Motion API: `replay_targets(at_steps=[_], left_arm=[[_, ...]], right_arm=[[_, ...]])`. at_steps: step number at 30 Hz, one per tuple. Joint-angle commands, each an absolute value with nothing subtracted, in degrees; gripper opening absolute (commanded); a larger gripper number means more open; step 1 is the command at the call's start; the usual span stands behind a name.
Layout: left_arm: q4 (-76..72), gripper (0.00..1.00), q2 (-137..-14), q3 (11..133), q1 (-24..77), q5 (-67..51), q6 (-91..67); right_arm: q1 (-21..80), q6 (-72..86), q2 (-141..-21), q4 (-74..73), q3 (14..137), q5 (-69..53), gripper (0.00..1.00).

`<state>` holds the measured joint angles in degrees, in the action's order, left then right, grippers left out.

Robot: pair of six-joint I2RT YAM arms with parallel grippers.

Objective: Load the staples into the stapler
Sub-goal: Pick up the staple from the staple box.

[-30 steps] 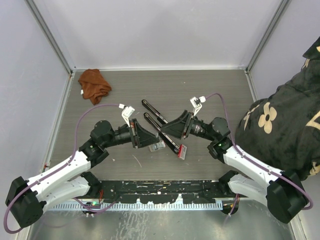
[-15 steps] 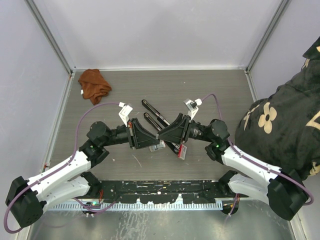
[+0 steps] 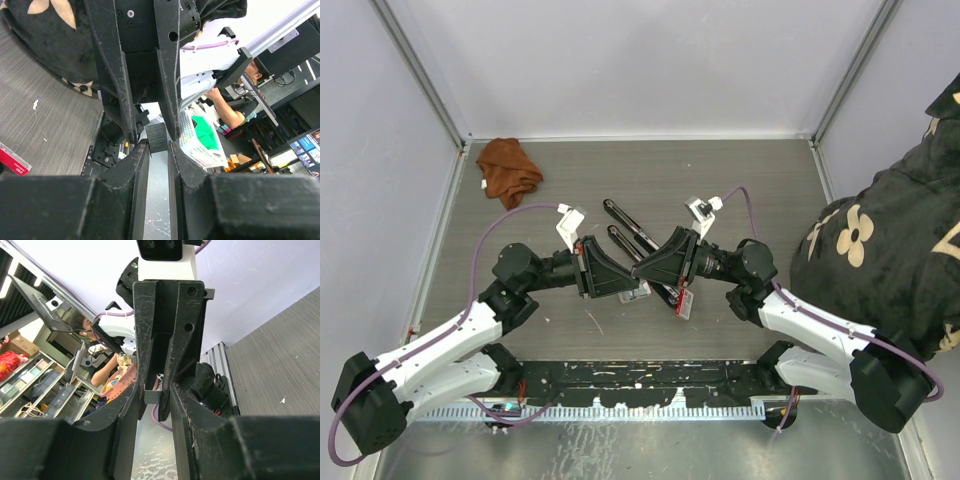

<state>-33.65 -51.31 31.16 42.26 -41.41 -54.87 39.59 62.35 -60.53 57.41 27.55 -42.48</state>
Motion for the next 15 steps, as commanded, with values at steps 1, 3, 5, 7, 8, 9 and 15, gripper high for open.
replay_targets(at_steps=[1,3,5,7,8,9,15], left_arm=[[-37.31,0.2,-50.78,32.29,42.03,-42.15,-55.19],[-37.33,0.21,-50.79,32.33,42.01,-42.02,-55.19],[-37.42,0.2,-50.87,32.26,42.09,-41.77,-55.17],[-37.52,0.2,-50.89,32.33,42.06,-41.81,-55.36],[-37.53,0.2,-50.77,32.3,42.07,-41.74,-55.35],[-37.51,0.21,-50.77,32.26,42.02,-41.67,-55.37],[-37.36,0.23,-51.09,32.2,42.07,-41.21,-55.3]], right_arm=[[40.05,64.23,-60.47,64.75,29.5,-41.97,0.36],[40.08,64.5,-60.55,65.06,29.66,-42.15,0.36],[40.17,64.51,-60.55,65.06,29.73,-42.51,0.35],[40.17,64.32,-60.48,64.6,29.71,-42.63,0.33],[40.24,64.19,-60.46,64.34,29.75,-42.58,0.32],[40.2,63.96,-60.37,64.02,29.79,-42.62,0.31],[40.21,63.02,-59.89,62.86,29.52,-41.78,0.24]])
